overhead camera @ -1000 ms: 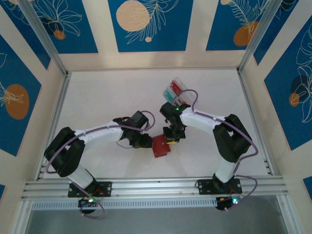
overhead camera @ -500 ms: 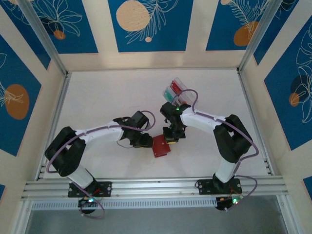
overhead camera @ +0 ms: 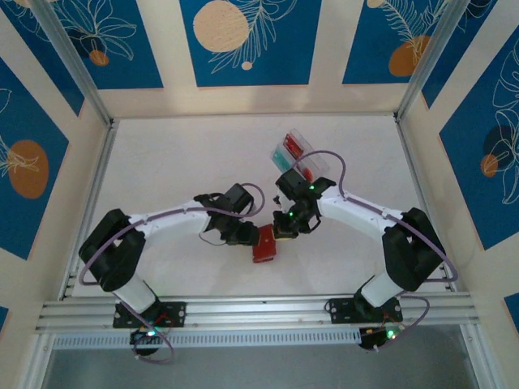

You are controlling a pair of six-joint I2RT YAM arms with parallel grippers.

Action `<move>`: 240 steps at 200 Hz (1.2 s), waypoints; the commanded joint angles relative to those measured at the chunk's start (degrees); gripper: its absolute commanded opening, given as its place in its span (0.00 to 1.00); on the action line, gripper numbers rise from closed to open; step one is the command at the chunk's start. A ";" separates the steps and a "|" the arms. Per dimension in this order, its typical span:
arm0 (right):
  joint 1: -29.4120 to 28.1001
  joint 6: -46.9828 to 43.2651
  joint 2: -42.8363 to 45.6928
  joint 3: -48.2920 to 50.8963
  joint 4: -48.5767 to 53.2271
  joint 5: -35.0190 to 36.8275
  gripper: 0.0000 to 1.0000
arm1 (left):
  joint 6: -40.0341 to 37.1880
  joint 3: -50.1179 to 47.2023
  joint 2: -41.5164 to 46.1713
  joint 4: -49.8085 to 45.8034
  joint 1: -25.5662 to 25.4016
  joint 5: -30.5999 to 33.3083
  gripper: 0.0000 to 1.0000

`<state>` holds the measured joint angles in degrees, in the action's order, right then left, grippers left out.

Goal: Put the credit cards into the card holder

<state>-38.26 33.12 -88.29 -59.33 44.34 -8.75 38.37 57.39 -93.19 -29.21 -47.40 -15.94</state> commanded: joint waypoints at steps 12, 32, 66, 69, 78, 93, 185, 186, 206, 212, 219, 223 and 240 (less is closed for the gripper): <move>2.66 -0.78 0.75 4.16 -3.14 -6.14 0.00 | -1.41 1.80 -3.49 -0.60 -1.62 0.92 0.36; 3.50 -0.43 0.75 6.16 -4.92 -8.35 0.00 | -1.44 2.00 -5.35 0.24 -2.02 0.87 0.36; 4.09 0.61 -0.03 8.91 -7.22 -9.55 0.00 | -1.63 2.87 -8.60 0.92 -3.20 1.33 0.36; 4.16 0.70 -0.04 9.01 -7.31 -9.53 0.00 | -1.63 2.90 -8.90 0.92 -3.23 1.44 0.36; 4.37 0.97 0.00 9.26 -7.33 -9.32 0.01 | -1.55 2.76 -9.50 0.88 -3.32 1.82 0.36; 4.84 1.66 0.61 9.75 -7.33 -9.10 0.07 | -1.28 2.09 -9.99 0.91 -3.42 2.53 0.36; 7.94 3.05 1.99 10.04 -6.67 -10.18 0.15 | 0.13 -0.70 -9.60 2.83 -3.42 2.59 0.35; 7.94 3.07 1.94 10.07 -6.70 -10.21 0.15 | 0.13 -0.70 -9.58 2.83 -3.46 2.59 0.35; 7.64 3.15 1.35 9.87 -6.63 -11.02 0.22 | 0.21 -0.79 -9.72 2.96 -3.46 2.45 0.35; 7.36 3.26 1.37 9.83 -6.61 -10.95 0.24 | 0.21 -0.78 -9.82 3.09 -3.41 2.41 0.35; 7.01 3.34 1.45 9.60 -6.54 -10.85 0.27 | 0.30 -0.89 -9.82 3.17 -3.42 2.33 0.35; 6.80 3.43 1.52 9.65 -6.54 -10.82 0.28 | 0.39 -0.87 -9.82 3.19 -3.49 2.32 0.35; 6.45 3.44 0.71 9.07 -5.08 -9.51 0.29 | 0.48 -1.00 -9.91 3.37 -3.41 2.17 0.35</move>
<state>-31.07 36.21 -86.80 -49.65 37.10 -17.43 38.57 58.54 -101.16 -26.30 -50.00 -16.03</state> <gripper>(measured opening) 0.289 0.353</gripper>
